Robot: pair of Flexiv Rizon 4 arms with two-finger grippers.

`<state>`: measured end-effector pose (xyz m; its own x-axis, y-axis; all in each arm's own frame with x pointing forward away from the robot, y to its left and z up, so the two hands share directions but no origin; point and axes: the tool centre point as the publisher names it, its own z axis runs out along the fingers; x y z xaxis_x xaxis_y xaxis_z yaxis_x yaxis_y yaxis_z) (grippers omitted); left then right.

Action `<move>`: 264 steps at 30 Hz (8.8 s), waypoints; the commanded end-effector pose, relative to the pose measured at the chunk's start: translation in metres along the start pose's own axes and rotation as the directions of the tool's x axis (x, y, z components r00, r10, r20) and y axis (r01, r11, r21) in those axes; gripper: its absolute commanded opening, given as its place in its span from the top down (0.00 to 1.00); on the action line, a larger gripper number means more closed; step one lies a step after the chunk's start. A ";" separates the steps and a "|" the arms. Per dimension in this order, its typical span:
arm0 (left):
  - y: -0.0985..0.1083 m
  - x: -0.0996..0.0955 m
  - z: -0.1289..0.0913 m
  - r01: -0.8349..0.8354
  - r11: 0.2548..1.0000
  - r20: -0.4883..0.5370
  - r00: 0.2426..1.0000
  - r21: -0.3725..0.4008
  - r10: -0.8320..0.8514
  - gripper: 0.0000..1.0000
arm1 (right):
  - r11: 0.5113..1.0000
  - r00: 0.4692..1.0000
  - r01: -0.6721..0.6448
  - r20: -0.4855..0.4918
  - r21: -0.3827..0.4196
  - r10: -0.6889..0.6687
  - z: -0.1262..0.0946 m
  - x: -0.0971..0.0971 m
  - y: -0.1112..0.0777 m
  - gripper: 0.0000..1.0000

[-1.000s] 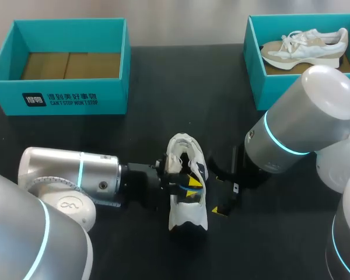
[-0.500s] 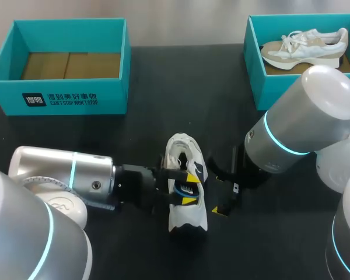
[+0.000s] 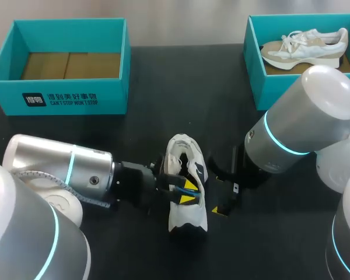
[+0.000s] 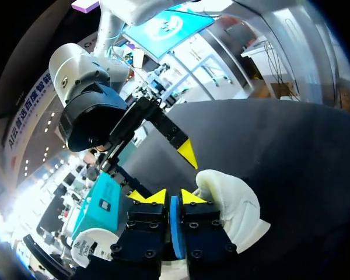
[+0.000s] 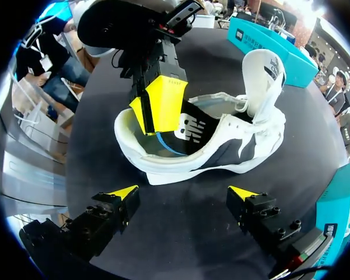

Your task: Take the shoe out of the shoebox, open the shoe tongue, remove and reinsert the insole, then place the shoe into the shoebox

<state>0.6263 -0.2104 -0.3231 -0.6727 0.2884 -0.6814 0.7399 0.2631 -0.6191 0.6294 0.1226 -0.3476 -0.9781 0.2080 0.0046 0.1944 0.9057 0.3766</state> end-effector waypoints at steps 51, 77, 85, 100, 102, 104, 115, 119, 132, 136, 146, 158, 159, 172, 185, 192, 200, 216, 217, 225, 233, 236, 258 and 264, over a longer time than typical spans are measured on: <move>-0.016 -0.022 -0.039 0.019 0.995 -0.284 0.959 0.093 0.009 0.66 | 0.998 1.000 -0.018 0.007 -0.059 0.018 -0.026 -0.004 -0.011 0.00; -0.024 -0.060 -0.072 -0.189 0.954 -0.670 0.680 0.234 0.299 0.73 | 0.994 0.998 0.028 -0.050 -0.104 -0.033 -0.089 -0.015 -0.081 0.00; -0.022 -0.078 -0.076 -0.286 0.934 -0.715 0.605 0.215 0.350 0.76 | 0.994 0.998 0.028 -0.050 -0.104 -0.033 -0.089 -0.015 -0.081 0.00; -0.023 -0.082 -0.089 -0.346 0.897 -0.851 0.346 0.275 0.394 1.00 | 0.996 0.996 -0.046 -0.079 -0.074 0.040 -0.120 -0.016 -0.126 0.00; -0.022 -0.081 -0.092 -0.340 0.899 -0.869 0.310 0.277 0.385 1.00 | 0.996 0.996 -0.046 -0.079 -0.074 0.040 -0.120 -0.016 -0.126 0.00; -0.022 -0.081 -0.092 -0.340 0.899 -0.869 0.310 0.277 0.385 1.00 | 0.996 0.996 -0.046 -0.079 -0.074 0.040 -0.120 -0.016 -0.126 0.00; -0.022 -0.081 -0.092 -0.340 0.899 -0.869 0.310 0.277 0.385 1.00 | 0.996 0.996 -0.046 -0.079 -0.074 0.040 -0.120 -0.016 -0.126 0.00; -0.019 -0.080 -0.077 -0.363 0.881 -0.884 0.238 0.303 0.402 1.00 | 0.996 0.996 -0.046 -0.079 -0.074 0.040 -0.120 -0.016 -0.126 0.00; -0.014 -0.064 -0.056 -0.467 0.809 -0.888 0.096 0.358 0.449 1.00 | 0.996 0.996 -0.046 -0.079 -0.074 0.040 -0.120 -0.016 -0.126 0.00; -0.014 -0.064 -0.056 -0.467 0.809 -0.888 0.096 0.358 0.449 1.00 | 0.996 0.996 -0.046 -0.079 -0.074 0.040 -0.120 -0.016 -0.126 0.00; 0.002 -0.022 -0.022 -0.480 0.785 -0.885 0.037 0.391 0.464 1.00 | 0.996 0.996 -0.046 -0.079 -0.074 0.040 -0.120 -0.016 -0.126 0.00; 0.024 0.009 -0.017 -0.494 0.787 -0.902 0.011 0.370 0.431 1.00 | 0.996 0.996 -0.046 -0.079 -0.074 0.040 -0.120 -0.016 -0.126 0.00; 0.026 0.012 -0.016 -0.496 0.787 -0.905 0.007 0.367 0.426 1.00 | 0.996 0.996 -0.046 -0.079 -0.074 0.040 -0.120 -0.016 -0.126 0.00; 0.044 0.037 -0.010 -0.498 0.800 -0.925 -0.011 0.335 0.380 1.00 | 0.996 0.996 -0.046 -0.079 -0.074 0.040 -0.120 -0.016 -0.126 0.00; 0.045 0.036 -0.010 -0.541 0.785 -0.906 0.093 0.301 0.412 1.00 | 0.996 0.996 -0.046 -0.079 -0.074 0.040 -0.120 -0.016 -0.126 0.00; 0.043 0.026 -0.015 -0.603 0.754 -0.920 0.079 0.261 0.383 1.00 | 0.996 0.996 -0.046 -0.079 -0.074 0.040 -0.120 -0.016 -0.126 0.00; 0.067 0.047 -0.003 -0.602 0.765 -0.949 0.041 0.227 0.314 1.00 | 0.996 0.996 -0.046 -0.079 -0.074 0.040 -0.120 -0.016 -0.126 0.00; 0.080 0.051 0.013 -0.593 0.786 -0.945 0.125 0.173 0.302 1.00 | 0.996 0.996 -0.046 -0.079 -0.074 0.040 -0.120 -0.016 -0.126 0.00; 0.076 0.046 0.011 -0.598 0.783 -0.942 0.135 0.170 0.307 1.00 | 0.996 0.996 -0.046 -0.079 -0.074 0.040 -0.120 -0.016 -0.126 0.00; 0.049 0.033 0.002 -0.565 0.797 -0.917 0.165 0.214 0.363 1.00 | 0.996 0.996 -0.046 -0.079 -0.074 0.040 -0.120 -0.016 -0.126 0.00; 0.043 0.061 0.017 -0.517 0.809 -0.917 0.108 0.278 0.384 1.00 | 0.996 0.996 -0.046 -0.079 -0.074 0.040 -0.120 -0.016 -0.126 0.00; 0.049 0.068 0.022 -0.517 0.808 -0.911 0.121 0.281 0.395 1.00 | 0.996 0.996 -0.046 -0.079 -0.074 0.040 -0.120 -0.016 -0.126 0.00; 0.047 0.036 0.012 -0.604 0.758 -0.923 0.090 0.248 0.373 1.00 | 0.996 0.996 -0.046 -0.079 -0.074 0.040 -0.120 -0.016 -0.126 0.00; 0.039 0.042 0.006 -0.570 0.765 -0.908 0.078 0.299 0.412 1.00 | 0.996 0.996 -0.046 -0.079 -0.074 0.040 -0.120 -0.016 -0.126 0.00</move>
<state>0.6267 -0.1960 -0.3790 0.2530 0.9660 0.0528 0.9498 -0.2376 -0.2036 0.6123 -0.0398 -0.2838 -0.9725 0.2131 0.0943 0.2326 0.8642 0.4461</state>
